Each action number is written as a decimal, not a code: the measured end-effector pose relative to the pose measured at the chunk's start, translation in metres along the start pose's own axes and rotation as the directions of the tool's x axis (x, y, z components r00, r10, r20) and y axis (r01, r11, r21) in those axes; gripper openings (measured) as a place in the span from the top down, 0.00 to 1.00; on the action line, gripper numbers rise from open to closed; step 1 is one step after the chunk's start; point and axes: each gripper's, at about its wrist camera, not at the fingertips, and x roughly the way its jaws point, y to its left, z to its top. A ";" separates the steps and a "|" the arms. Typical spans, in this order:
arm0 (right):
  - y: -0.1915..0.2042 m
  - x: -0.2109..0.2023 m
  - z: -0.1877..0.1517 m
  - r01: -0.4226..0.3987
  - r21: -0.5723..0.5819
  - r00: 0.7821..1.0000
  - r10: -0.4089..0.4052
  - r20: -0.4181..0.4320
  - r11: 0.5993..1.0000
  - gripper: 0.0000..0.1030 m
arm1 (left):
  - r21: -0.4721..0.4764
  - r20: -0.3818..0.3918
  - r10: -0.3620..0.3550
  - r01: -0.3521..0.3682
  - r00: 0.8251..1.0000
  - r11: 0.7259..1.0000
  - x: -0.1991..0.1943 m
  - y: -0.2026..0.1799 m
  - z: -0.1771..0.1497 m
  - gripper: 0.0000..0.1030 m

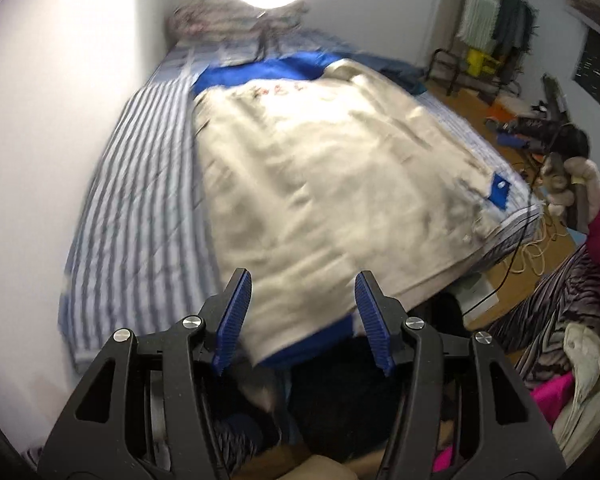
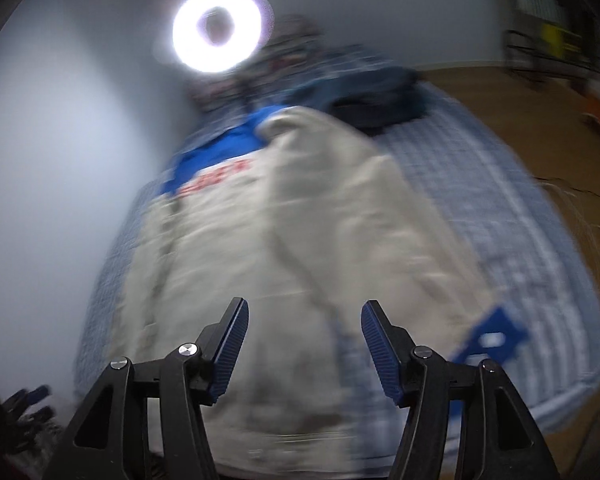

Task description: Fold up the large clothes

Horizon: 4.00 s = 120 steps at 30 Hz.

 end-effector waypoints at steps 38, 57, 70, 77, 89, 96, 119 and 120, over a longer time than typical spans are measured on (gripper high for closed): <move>-0.043 -0.019 -0.006 0.054 -0.057 0.997 -0.051 0.057 0.997 1.00 | 0.052 -0.047 -0.157 0.159 0.986 0.986 0.106 -0.056 0.082 0.46; 0.165 0.050 -0.139 -0.267 -0.701 0.953 0.076 -0.293 0.661 1.00 | -0.174 -0.052 -0.158 0.147 0.986 0.974 0.120 0.000 0.084 0.46; 0.097 -0.008 -0.082 -0.437 -0.435 0.897 0.345 -0.276 0.787 0.68 | -0.315 -0.152 -0.395 0.335 0.906 0.888 0.164 -0.034 0.067 0.46; 0.003 0.032 -0.048 -0.354 -0.030 0.908 0.336 -0.252 0.935 0.67 | -0.371 -0.225 -0.482 0.383 0.847 0.846 0.202 -0.067 0.062 0.46; 0.042 0.064 -0.053 -0.452 -0.047 0.843 0.410 -0.347 0.891 0.97 | -0.421 -0.166 -0.535 0.431 0.828 0.798 0.207 -0.070 0.064 0.99; 0.101 0.029 -0.064 -0.430 -0.371 0.889 0.315 -0.332 0.823 0.98 | -0.360 -0.218 -0.454 0.361 0.864 0.860 0.203 -0.071 0.046 0.99; -0.008 0.171 0.101 -0.325 0.108 0.928 0.339 -0.154 0.939 0.69 | -0.344 -0.230 -0.410 0.320 0.883 0.883 0.193 -0.081 0.037 0.72; -0.005 0.182 0.105 -0.323 0.106 0.927 0.337 -0.163 0.941 0.69 | -0.348 -0.236 -0.412 0.319 0.880 0.881 0.196 -0.081 0.036 0.72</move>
